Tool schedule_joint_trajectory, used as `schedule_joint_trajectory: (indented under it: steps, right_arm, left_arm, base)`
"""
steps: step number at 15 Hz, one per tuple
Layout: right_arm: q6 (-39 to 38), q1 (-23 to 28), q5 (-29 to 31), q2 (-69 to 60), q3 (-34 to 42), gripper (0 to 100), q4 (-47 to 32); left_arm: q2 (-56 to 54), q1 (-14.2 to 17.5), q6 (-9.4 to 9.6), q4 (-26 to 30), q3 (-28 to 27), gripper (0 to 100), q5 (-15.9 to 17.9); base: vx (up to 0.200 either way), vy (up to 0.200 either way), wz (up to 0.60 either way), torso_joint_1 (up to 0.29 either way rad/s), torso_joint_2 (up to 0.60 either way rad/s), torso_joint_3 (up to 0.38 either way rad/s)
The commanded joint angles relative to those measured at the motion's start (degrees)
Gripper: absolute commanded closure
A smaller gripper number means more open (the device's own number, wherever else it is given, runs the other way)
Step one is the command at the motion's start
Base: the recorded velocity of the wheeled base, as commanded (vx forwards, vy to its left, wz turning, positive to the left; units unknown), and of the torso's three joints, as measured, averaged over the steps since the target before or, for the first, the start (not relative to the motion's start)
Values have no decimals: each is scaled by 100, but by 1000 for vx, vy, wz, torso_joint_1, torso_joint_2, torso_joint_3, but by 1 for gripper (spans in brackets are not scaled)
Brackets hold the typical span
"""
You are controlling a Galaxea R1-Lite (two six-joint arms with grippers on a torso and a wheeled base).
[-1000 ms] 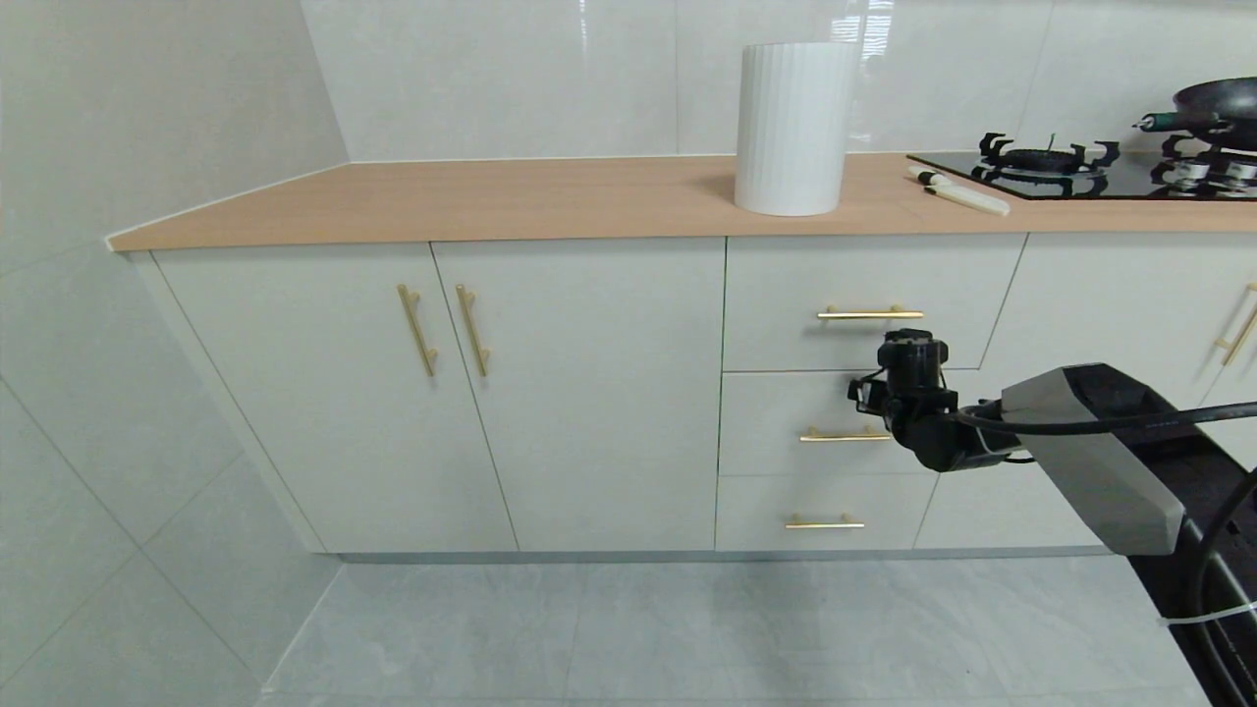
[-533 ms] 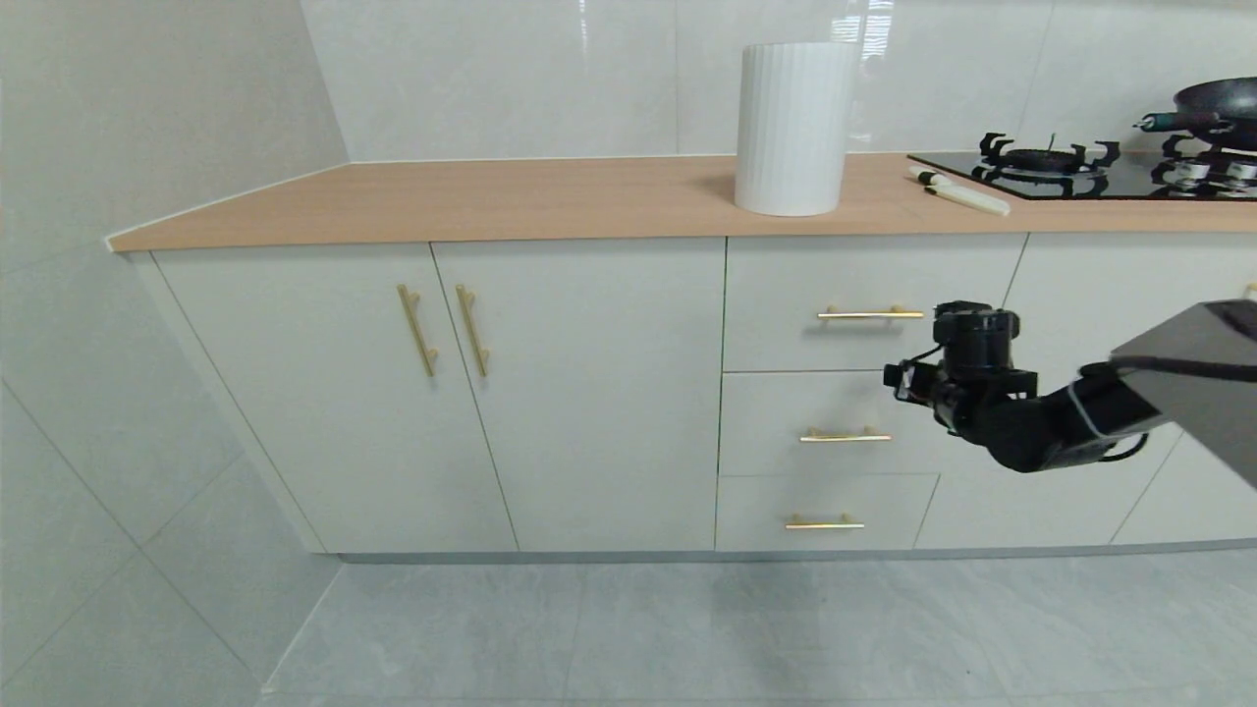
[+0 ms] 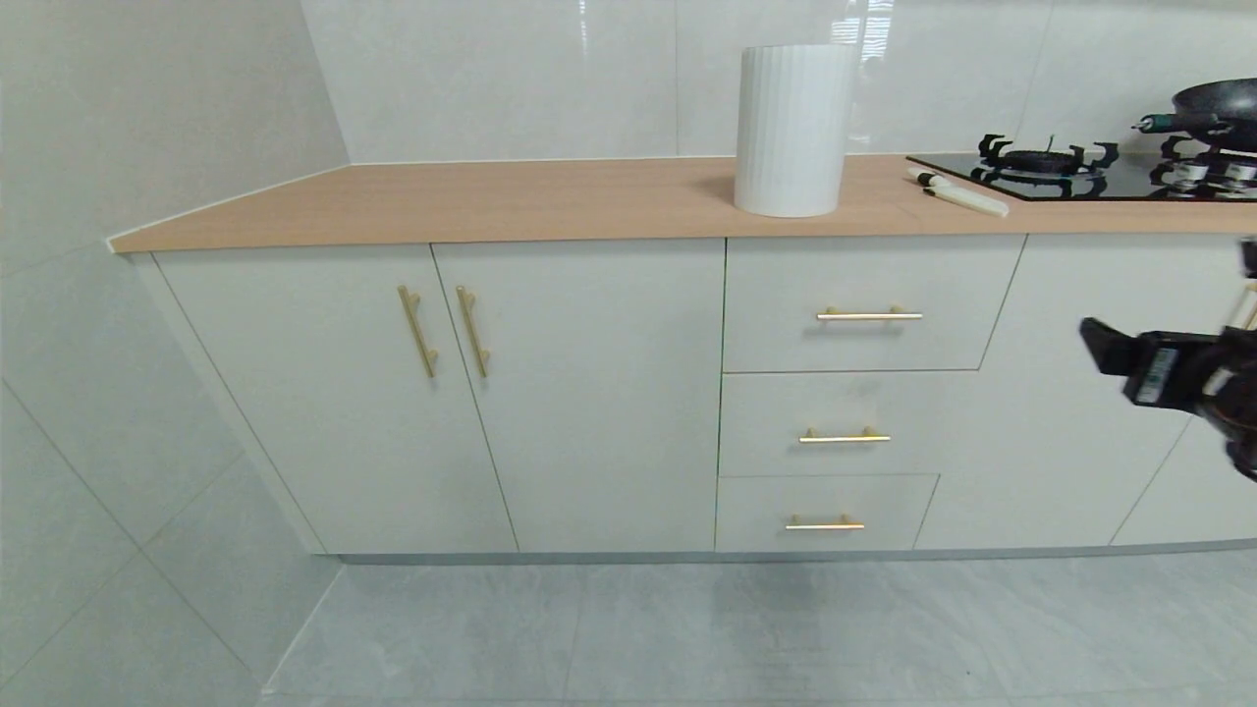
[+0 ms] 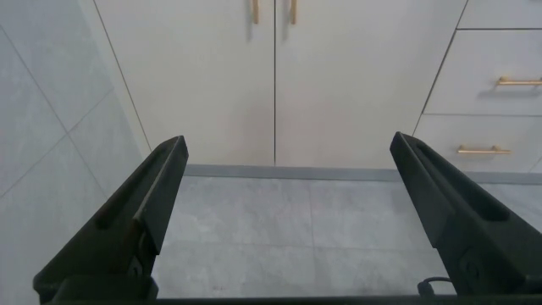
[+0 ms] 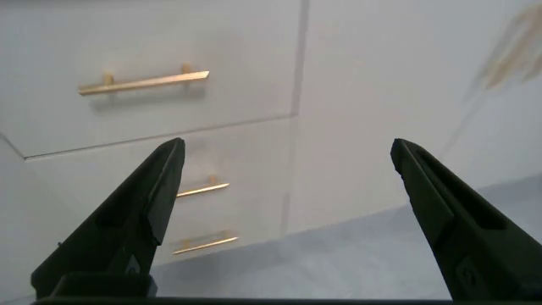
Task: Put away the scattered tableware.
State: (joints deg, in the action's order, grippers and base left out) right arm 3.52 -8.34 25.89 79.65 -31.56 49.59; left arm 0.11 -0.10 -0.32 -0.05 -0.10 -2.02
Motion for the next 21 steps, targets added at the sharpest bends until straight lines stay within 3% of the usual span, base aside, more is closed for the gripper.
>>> schedule_joint_trajectory:
  steps: [1, 2, 4, 7, 9, 12, 16, 19, 21]
  right_arm:
    - [975, 702, 267, -2657, 1513, 0, 15]
    - [1036, 1036, 267, -3413, 1776, 0, -292]
    - [1036, 1062, 144, -4362, 1917, 0, -969]
    - [1036, 1062, -269, -6770, 1978, 0, -3544]
    - [1036, 948, -366, -7667, 1961, 0, -4564]
    - [421, 834, -717, -7965, 2348, 0, -4775]
    - [-317, 834, -2141, -7965, 3156, 0, -4687]
    - [-511, 834, -2607, -7965, 3156, 0, -4994]
    - [-475, 834, -2616, -7957, 3156, 0, -4942]
  left_arm:
    - [-2, 1, -3, -4, 1, 0, 0]
    - [-2, 1, -3, -4, 1, 0, 0]
    - [-2, 1, -3, -4, 1, 0, 0]
    - [7, 1, -3, -4, 1, 0, 0]
    - [-2, 1, -3, -4, 1, 0, 0]
    - [-2, 1, -3, -4, 1, 0, -9]
    - [-2, 1, -3, -4, 1, 0, 0]
    - [-2, 1, -3, -4, 1, 0, 0]
    - [-2, 1, -3, -4, 1, 0, -9]
  base:
    - [0, 0, 0, 0, 0, 0]
    - [0, 0, 0, 0, 0, 0]
    - [0, 0, 0, 0, 0, 0]
    - [0, 0, 0, 0, 0, 0]
    - [0, 0, 0, 0, 0, 0]
    - [0, 0, 0, 0, 0, 0]
    - [0, 0, 0, 0, 0, 0]
    - [0, 0, 0, 0, 0, 0]
    - [0, 0, 0, 0, 0, 0]
